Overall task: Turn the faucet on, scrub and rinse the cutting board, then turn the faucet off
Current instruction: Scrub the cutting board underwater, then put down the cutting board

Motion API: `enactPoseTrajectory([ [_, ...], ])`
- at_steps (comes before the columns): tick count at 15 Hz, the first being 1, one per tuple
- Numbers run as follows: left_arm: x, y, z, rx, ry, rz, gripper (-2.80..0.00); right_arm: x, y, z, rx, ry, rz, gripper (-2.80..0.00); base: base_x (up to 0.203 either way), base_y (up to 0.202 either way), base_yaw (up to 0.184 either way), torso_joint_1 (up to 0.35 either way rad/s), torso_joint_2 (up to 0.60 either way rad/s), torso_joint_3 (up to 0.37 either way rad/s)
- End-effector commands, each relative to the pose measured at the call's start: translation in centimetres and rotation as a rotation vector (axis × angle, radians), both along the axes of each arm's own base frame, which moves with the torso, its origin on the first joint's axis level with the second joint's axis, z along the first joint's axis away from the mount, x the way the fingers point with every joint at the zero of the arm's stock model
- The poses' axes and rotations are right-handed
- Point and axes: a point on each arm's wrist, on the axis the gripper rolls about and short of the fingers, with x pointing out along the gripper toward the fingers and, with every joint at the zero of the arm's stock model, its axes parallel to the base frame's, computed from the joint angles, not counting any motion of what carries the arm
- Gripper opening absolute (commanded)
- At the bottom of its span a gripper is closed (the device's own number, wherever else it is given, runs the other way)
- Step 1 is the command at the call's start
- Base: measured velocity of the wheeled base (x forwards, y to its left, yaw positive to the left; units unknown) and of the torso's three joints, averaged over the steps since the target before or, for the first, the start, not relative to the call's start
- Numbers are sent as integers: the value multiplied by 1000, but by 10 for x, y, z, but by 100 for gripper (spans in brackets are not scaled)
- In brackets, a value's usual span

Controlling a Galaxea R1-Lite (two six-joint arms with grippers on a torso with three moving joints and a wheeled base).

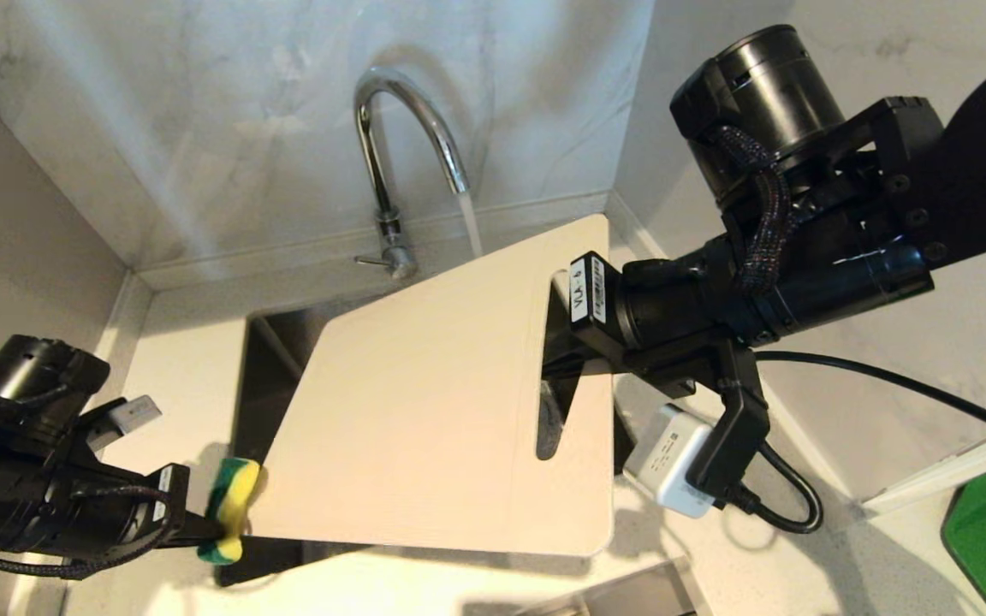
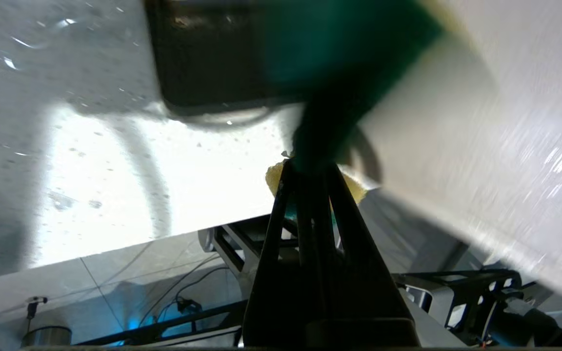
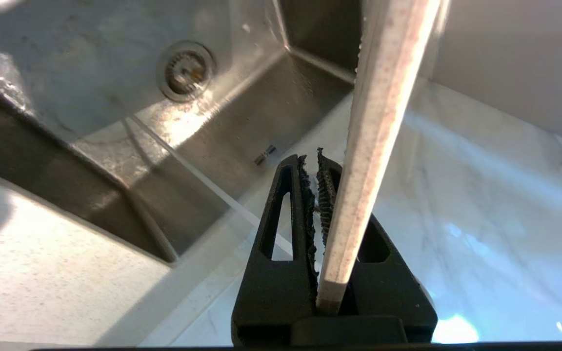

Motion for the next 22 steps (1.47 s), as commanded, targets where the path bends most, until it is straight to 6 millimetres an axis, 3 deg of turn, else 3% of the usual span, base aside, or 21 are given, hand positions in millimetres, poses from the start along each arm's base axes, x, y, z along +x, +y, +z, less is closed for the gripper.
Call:
enactPoseTrajectory([
  [1,1,14,2,-5,-9,31,-280,-1,-1,0,-6,-7,7,-280,0,0,0,0,0,0],
  [10,-17,27,26,39,-121,15,-280,-10,-8,11,15,-40,-1,-280,0,0,0,0,0,0],
  [18,-19,34,19,43,-89,48,-280,-55,-37,47,105,-135,-33,-280,0,0,0,0,0,0],
  [22,-24,34,16,42,-80,49,-280,-97,-66,59,169,-165,-146,-280,0,0,0,0,0,0],
])
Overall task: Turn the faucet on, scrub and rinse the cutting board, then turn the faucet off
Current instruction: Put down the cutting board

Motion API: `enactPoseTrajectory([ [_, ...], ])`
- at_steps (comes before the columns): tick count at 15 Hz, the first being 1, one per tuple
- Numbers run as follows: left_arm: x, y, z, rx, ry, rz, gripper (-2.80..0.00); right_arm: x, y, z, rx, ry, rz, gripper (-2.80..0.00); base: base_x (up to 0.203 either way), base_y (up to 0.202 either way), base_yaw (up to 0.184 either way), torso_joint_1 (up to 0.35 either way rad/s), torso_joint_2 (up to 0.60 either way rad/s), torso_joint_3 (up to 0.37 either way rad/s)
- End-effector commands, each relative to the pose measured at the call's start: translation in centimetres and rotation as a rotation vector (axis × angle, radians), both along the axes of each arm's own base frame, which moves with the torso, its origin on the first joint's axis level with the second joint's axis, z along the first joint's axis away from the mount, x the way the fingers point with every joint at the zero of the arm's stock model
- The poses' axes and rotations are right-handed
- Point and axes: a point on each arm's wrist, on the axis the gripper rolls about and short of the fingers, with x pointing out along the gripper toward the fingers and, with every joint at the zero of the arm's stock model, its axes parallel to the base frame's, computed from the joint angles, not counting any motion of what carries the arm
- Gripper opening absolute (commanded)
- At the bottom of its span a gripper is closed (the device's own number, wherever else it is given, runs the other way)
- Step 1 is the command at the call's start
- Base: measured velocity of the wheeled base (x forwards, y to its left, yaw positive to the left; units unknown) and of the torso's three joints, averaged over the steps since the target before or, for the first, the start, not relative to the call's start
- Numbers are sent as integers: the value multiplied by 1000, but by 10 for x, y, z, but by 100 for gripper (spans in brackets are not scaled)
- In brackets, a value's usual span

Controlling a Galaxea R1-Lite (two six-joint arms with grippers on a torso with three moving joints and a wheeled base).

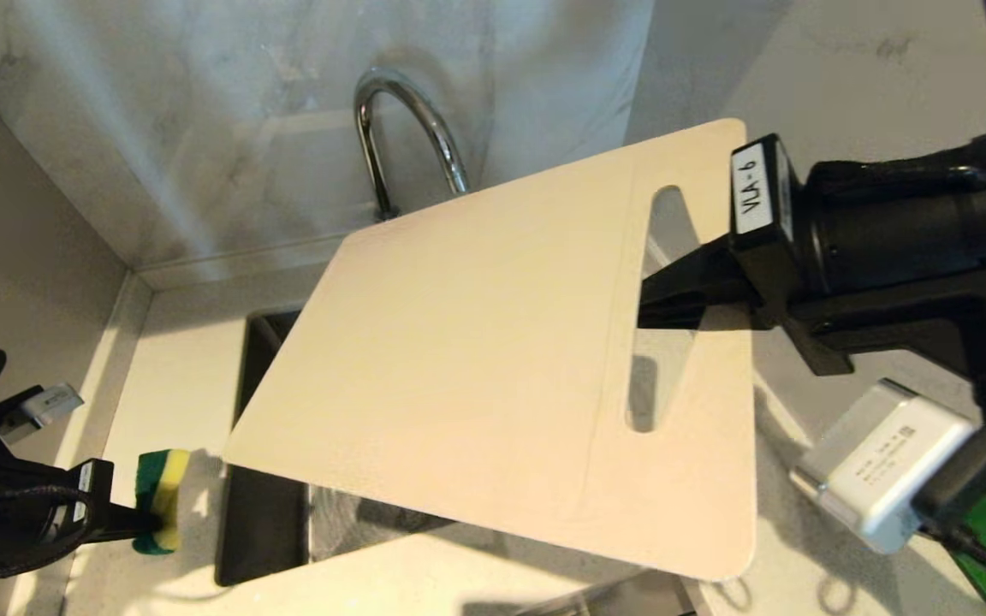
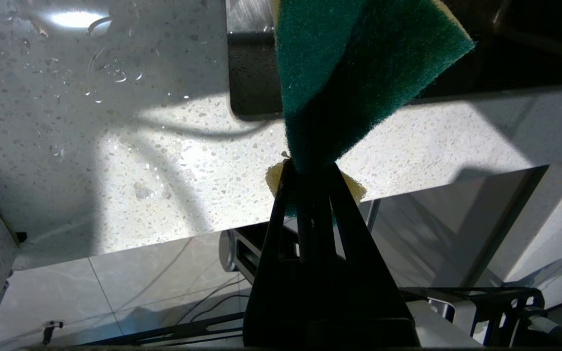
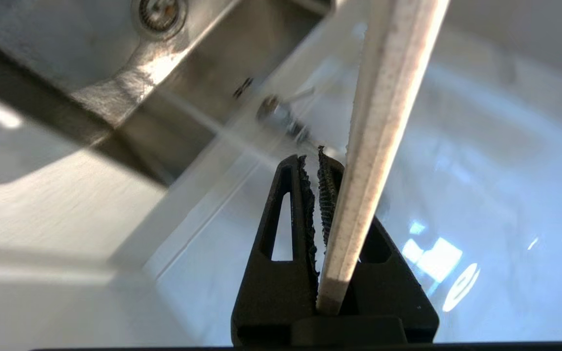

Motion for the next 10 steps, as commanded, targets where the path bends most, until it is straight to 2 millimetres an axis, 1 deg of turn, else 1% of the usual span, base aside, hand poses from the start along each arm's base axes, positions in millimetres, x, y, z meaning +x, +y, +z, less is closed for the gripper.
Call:
enactPoseTrajectory([
  [1,-2,0,-1,-4,7,5,-280,-37,-25,11,72,-67,-68,-280,0,0,0,0,0,0],
  [3,-4,0,0,-5,13,9,-280,-41,-28,6,202,-108,-127,-280,0,0,0,0,0,0],
  [5,-5,1,-1,1,33,15,-280,-43,-30,-7,359,-153,-164,-280,0,0,0,0,0,0],
  [7,-6,0,-1,5,42,20,-280,-53,-38,-25,497,-177,-221,-280,0,0,0,0,0,0],
  [9,-8,1,-2,6,64,40,-280,-67,-48,-39,577,-174,-266,-280,0,0,0,0,0,0],
  [10,-8,1,-3,5,68,47,-280,-69,-49,-45,594,-168,-281,-280,0,0,0,0,0,0],
])
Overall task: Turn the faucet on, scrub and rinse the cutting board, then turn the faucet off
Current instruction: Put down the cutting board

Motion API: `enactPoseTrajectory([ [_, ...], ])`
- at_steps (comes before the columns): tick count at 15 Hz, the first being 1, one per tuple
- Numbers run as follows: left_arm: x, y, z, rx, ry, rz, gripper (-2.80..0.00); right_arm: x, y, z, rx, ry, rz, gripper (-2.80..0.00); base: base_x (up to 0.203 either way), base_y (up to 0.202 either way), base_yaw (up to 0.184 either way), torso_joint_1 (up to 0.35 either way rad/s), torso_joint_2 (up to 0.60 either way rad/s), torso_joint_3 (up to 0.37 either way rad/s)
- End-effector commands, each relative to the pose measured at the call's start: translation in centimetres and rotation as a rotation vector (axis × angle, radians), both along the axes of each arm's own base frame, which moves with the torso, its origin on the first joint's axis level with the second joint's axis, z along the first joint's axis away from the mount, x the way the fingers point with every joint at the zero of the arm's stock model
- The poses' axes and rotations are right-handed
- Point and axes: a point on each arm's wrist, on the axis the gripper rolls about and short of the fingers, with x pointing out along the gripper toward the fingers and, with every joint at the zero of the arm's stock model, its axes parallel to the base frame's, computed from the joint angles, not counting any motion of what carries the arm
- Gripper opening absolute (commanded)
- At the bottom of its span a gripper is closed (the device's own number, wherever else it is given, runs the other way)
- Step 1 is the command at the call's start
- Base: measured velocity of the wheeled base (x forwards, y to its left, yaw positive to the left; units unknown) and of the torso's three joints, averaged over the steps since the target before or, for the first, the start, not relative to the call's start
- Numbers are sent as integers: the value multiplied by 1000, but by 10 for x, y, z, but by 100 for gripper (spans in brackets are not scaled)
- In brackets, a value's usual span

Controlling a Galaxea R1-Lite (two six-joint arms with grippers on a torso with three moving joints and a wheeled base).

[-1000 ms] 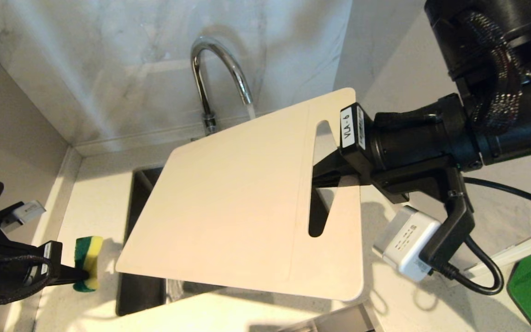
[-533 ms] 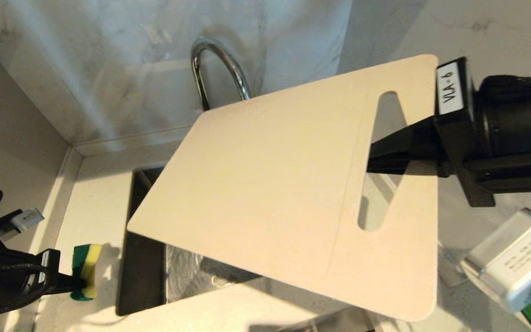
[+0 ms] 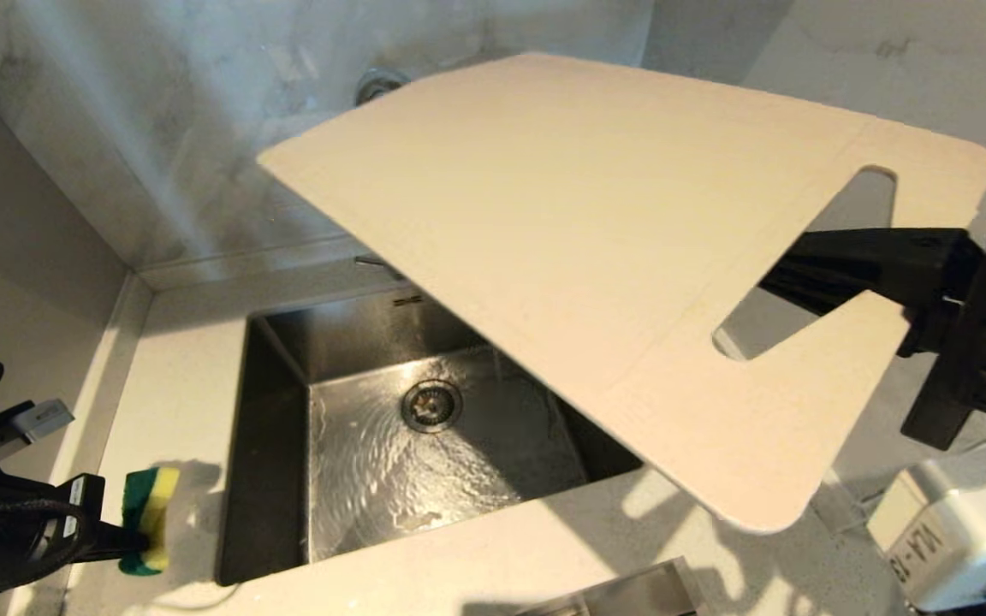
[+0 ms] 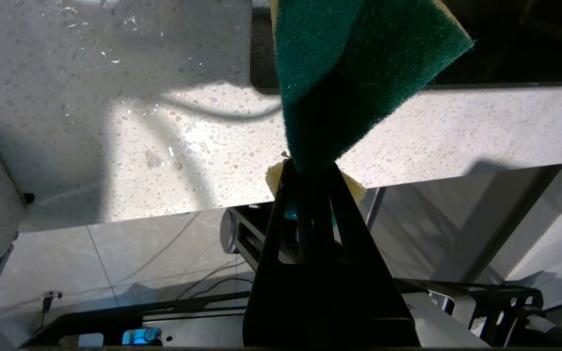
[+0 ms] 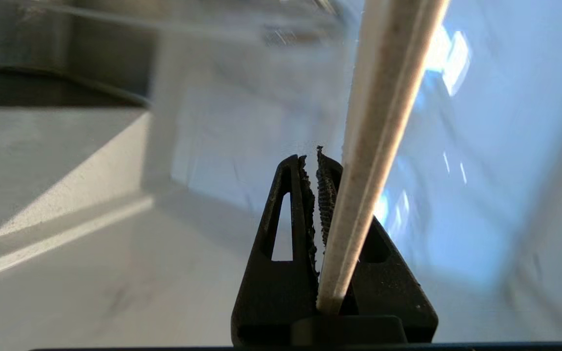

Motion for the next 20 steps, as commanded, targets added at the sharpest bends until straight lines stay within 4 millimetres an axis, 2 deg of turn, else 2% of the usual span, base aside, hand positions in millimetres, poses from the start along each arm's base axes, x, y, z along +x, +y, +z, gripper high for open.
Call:
enactPoseTrajectory([
  [1,0,0,-1,-1,9,8,-280,-16,-10,-13,59,-41,-14,-280,0,0,0,0,0,0],
  [4,1,0,-1,11,13,16,-280,-12,-9,-40,156,-6,-49,-280,0,0,0,0,0,0],
  [12,4,0,-6,21,33,25,-280,-11,-12,-113,156,114,-197,-280,0,0,0,0,0,0],
  [15,4,1,-10,19,50,26,-280,-11,-14,-134,159,205,-274,-280,0,0,0,0,0,0],
  [20,3,1,-13,14,61,23,-280,-2,-9,-159,77,313,-302,-280,0,0,0,0,0,0],
])
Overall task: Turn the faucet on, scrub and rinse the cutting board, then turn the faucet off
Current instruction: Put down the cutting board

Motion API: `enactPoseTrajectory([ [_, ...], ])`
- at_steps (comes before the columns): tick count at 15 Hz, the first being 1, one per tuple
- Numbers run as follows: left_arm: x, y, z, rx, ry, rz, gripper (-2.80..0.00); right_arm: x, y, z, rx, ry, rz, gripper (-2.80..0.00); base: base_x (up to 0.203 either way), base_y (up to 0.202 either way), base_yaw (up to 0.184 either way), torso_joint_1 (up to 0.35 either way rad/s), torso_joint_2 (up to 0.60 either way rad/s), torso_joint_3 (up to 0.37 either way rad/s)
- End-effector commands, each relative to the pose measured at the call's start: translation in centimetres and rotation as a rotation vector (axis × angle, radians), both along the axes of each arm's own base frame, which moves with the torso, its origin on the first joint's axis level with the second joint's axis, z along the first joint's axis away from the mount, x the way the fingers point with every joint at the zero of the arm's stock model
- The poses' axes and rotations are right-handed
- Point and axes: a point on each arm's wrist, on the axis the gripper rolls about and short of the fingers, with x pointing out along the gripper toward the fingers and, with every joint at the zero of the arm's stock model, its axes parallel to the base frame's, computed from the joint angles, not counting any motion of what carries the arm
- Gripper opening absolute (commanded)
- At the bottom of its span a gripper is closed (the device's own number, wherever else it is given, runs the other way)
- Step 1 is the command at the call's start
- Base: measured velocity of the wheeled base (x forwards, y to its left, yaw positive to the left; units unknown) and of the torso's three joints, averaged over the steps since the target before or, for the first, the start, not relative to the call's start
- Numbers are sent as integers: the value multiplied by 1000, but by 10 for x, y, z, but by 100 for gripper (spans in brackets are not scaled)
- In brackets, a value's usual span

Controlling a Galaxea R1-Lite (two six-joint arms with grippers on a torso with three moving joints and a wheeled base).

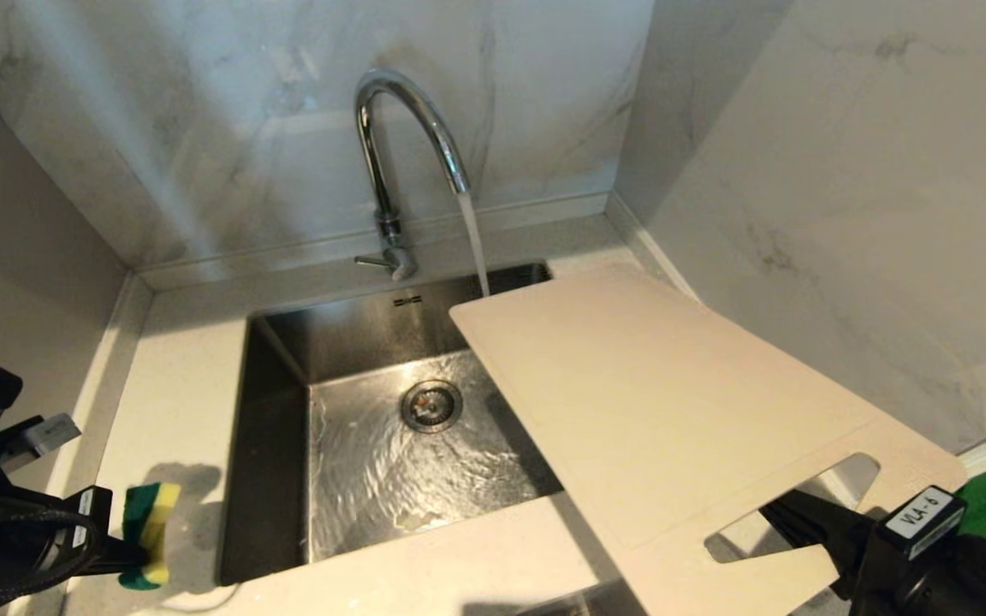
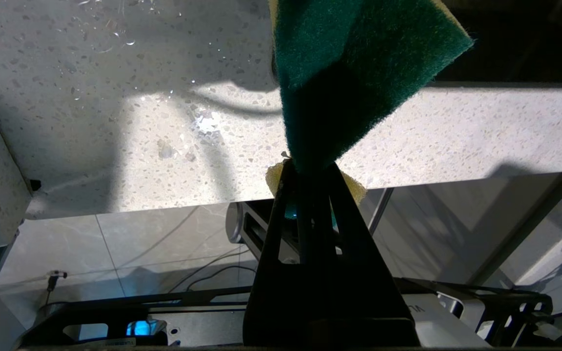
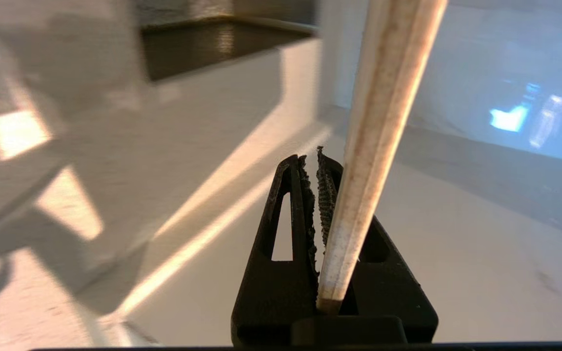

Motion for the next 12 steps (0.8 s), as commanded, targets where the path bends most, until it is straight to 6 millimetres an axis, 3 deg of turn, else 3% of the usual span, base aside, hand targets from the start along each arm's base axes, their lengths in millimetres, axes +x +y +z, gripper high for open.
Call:
enactPoseTrajectory([
  [1,1,0,-2,-3,15,2,-280,9,4,-14,-49,68,-14,-280,0,0,0,0,0,0],
  [4,6,0,-7,-3,19,2,-280,20,3,-18,-68,71,-126,-280,0,0,0,0,0,0],
  [8,8,-1,-8,-4,17,0,-280,22,2,-28,-120,100,-205,-280,0,0,0,0,0,0],
  [12,9,-1,-10,-6,-4,-1,-280,28,5,-39,-160,157,-207,-280,0,0,0,0,0,0],
])
